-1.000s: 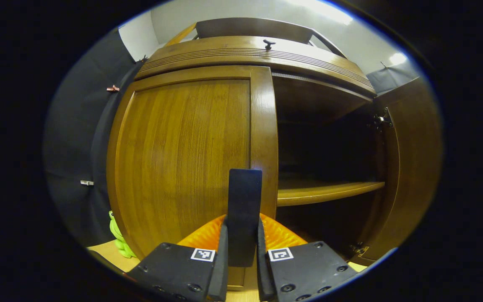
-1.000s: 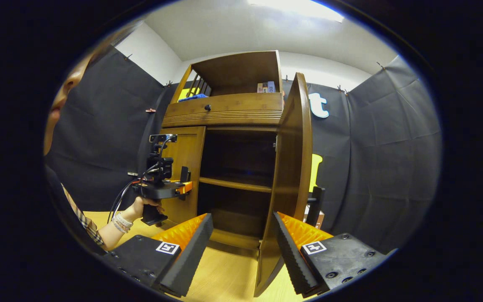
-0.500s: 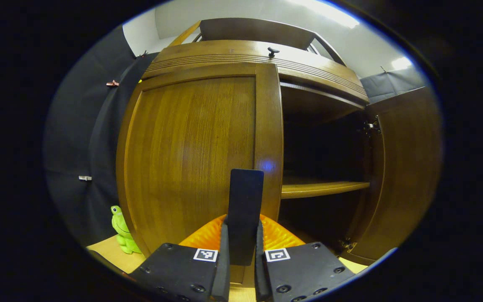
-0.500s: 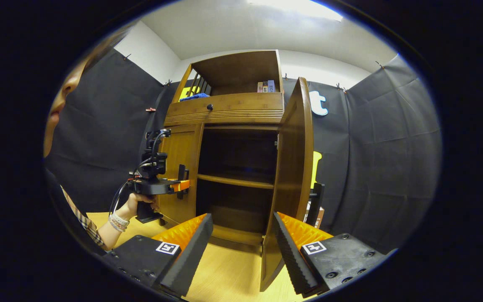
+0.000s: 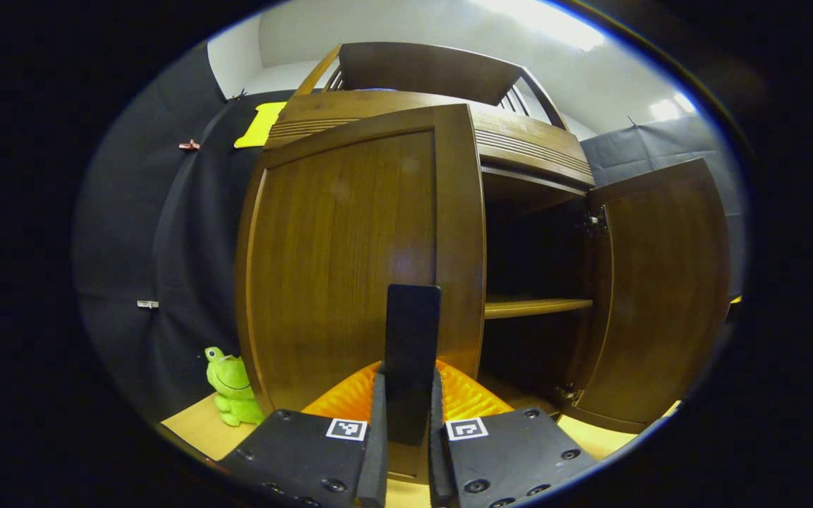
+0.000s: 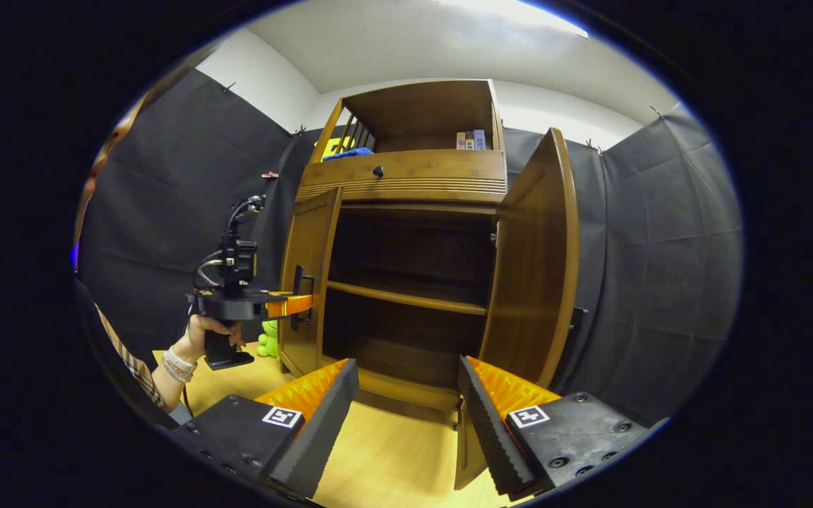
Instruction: Open the right door of the double-door shoe cabinet with the right hand, and open the left door with the left hand.
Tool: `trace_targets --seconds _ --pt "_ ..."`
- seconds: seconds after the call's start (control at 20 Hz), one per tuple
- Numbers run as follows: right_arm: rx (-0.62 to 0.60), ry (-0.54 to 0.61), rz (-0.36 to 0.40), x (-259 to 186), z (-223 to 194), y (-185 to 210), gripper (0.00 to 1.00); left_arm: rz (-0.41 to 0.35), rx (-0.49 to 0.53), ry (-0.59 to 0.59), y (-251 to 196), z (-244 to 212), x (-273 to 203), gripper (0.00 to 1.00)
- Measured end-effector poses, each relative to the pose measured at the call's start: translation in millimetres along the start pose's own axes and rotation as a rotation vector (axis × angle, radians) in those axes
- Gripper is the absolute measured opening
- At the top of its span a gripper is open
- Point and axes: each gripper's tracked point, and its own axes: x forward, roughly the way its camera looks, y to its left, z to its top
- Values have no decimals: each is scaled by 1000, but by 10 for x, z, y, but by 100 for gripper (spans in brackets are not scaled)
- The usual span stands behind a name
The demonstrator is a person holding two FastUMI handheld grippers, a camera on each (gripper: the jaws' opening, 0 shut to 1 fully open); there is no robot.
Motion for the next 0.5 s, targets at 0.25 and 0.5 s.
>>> trace_targets --seconds 0.25,0.5 --pt "10 -9 28 74 35 188 89 -29 -26 3 177 11 -355 26" --pt "31 -5 86 161 16 498 89 -33 -25 3 372 50 -601 27"
